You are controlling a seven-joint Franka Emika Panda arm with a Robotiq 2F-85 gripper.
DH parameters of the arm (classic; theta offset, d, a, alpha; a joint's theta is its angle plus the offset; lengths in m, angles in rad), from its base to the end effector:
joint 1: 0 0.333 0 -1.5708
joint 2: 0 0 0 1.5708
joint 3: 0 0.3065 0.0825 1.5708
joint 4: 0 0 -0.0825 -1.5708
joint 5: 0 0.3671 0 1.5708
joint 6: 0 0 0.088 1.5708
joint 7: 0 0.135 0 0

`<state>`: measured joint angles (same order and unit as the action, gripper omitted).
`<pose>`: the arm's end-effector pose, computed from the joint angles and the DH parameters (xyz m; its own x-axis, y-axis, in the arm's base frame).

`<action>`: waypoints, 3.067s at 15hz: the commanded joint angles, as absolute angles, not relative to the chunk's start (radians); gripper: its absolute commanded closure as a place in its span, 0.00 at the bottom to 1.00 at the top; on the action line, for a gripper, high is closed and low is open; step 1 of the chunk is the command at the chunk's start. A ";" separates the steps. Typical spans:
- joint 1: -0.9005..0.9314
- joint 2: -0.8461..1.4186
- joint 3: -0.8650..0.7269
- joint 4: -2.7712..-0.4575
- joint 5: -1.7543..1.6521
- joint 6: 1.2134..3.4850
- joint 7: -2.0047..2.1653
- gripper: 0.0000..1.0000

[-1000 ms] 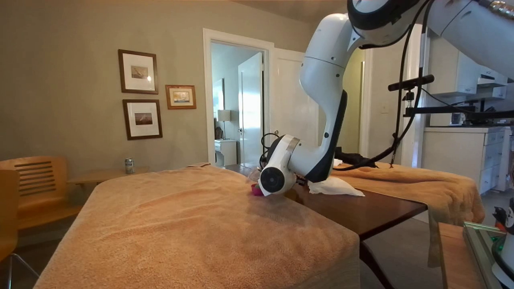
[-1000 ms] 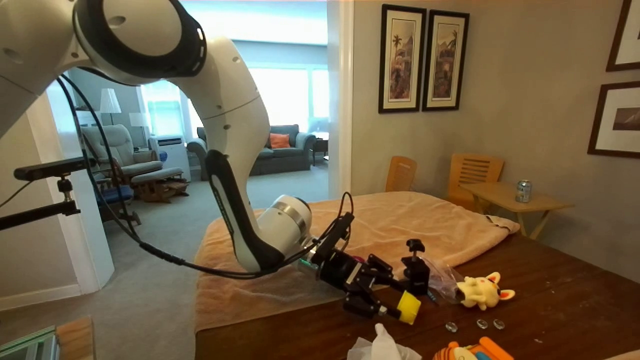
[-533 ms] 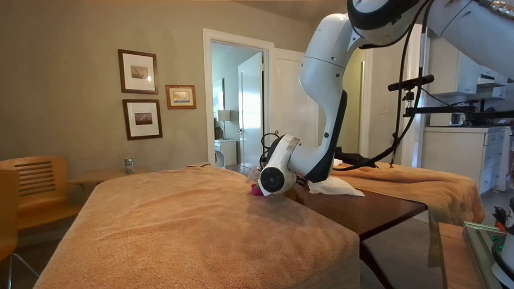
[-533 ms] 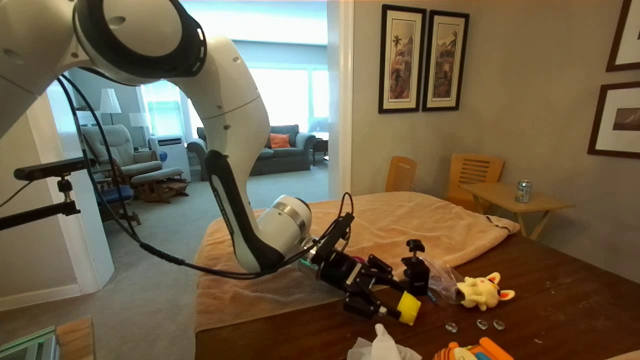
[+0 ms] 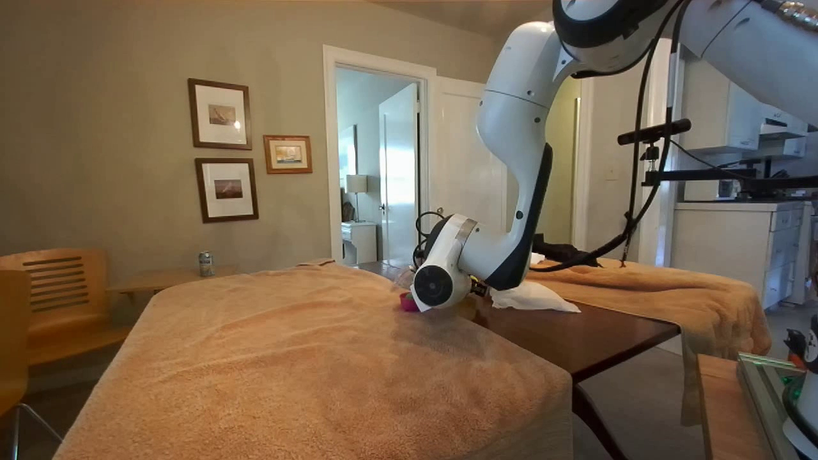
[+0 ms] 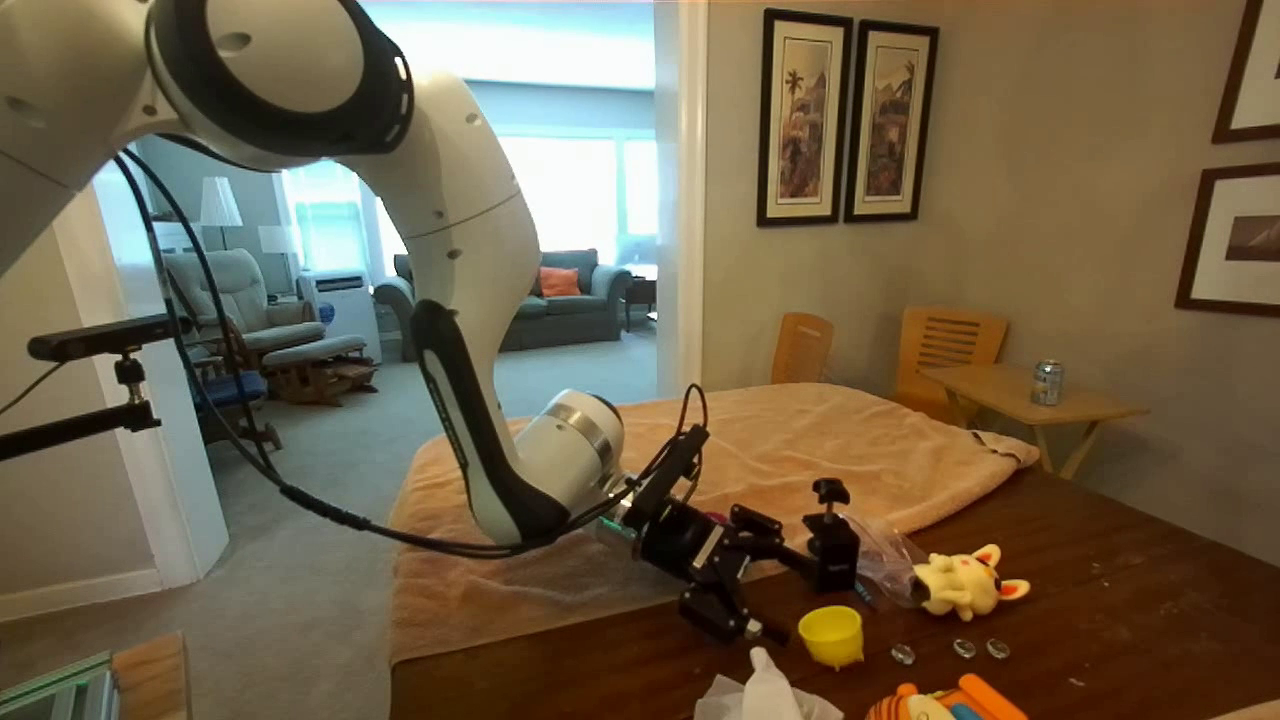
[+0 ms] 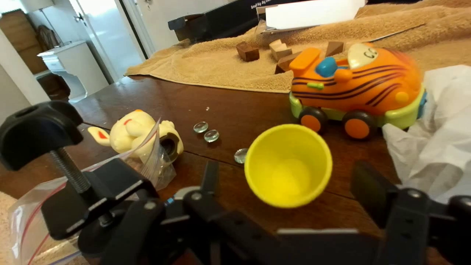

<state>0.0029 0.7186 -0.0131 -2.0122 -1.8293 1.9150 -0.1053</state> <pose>0.5595 -0.1001 0.0989 0.2041 0.2881 -0.9356 0.9146 0.2846 0.2871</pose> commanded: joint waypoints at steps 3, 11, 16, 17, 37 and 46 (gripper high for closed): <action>-0.006 0.719 -0.002 -2.011 -1.831 1.908 -0.108 0.02; -0.092 0.531 0.039 -2.088 -1.771 2.189 -0.106 0.00; -0.172 0.348 0.012 -2.157 -1.612 2.434 -0.159 0.00; -0.186 0.333 0.003 -2.163 -1.558 2.475 -0.181 0.00; -0.467 0.324 0.027 -2.292 -0.375 2.876 -0.870 0.00; -0.431 0.333 -0.001 -2.264 -0.282 2.823 -0.962 0.00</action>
<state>-0.4422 0.3311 -0.0012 -2.2868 -0.3635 2.8569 -0.8782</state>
